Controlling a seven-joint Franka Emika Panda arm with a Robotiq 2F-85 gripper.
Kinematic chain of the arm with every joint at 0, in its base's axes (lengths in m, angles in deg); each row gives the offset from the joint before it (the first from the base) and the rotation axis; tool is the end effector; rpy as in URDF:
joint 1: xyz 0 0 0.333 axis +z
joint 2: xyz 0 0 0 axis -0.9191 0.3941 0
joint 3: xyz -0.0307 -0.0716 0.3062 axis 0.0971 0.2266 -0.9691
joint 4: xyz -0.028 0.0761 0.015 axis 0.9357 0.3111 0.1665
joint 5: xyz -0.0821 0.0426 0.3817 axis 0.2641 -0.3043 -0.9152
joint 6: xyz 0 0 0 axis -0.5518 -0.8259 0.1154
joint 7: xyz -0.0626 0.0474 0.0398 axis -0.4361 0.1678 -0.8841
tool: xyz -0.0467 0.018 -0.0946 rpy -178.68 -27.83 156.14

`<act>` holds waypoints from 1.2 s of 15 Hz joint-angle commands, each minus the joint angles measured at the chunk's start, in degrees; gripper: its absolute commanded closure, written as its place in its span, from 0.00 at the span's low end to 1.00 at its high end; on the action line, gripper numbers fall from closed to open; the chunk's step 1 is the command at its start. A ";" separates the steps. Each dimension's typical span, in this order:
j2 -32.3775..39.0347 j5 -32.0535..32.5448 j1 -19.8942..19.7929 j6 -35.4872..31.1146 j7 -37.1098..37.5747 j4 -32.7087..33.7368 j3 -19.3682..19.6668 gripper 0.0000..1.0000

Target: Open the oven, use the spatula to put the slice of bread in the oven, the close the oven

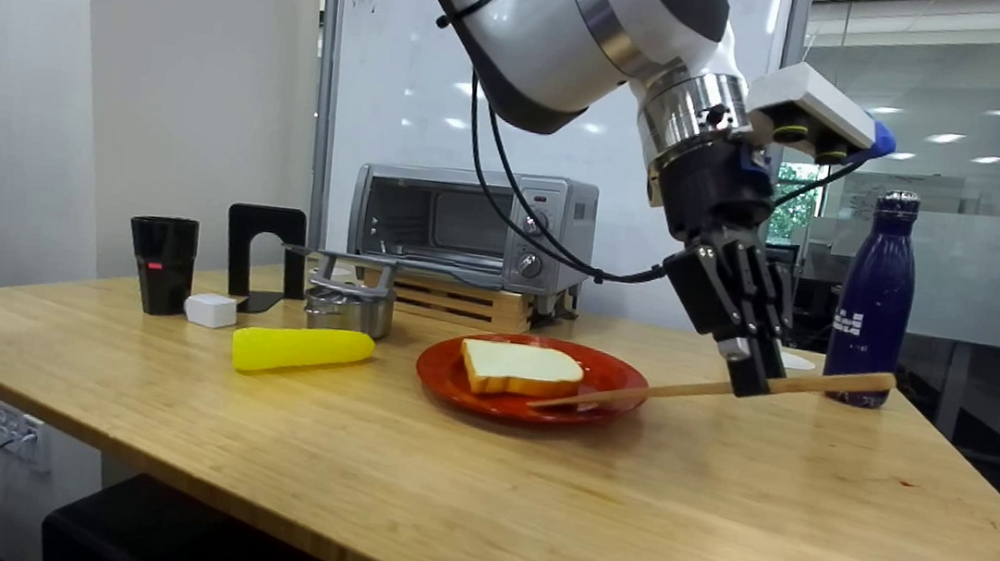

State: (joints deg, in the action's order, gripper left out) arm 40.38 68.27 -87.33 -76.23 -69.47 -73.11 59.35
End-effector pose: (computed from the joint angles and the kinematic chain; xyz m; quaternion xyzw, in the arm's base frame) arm 0.5031 -0.3889 0.2877 0.8273 0.5028 -0.2344 0.0880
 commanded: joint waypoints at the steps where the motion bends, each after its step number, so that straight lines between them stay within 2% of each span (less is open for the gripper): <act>1: 0.76 -0.49 -0.04 -0.78 0.55 1.09 -1.53 0.93; 11: 0.47 -3.68 -0.41 -2.64 -0.55 0.58 -4.37 0.93; 18: 1.21 -14.09 -2.97 -8.04 -3.51 -0.37 -6.20 0.93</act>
State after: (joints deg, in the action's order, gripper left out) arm 40.67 57.42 -88.31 -81.45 -70.72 -73.17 54.64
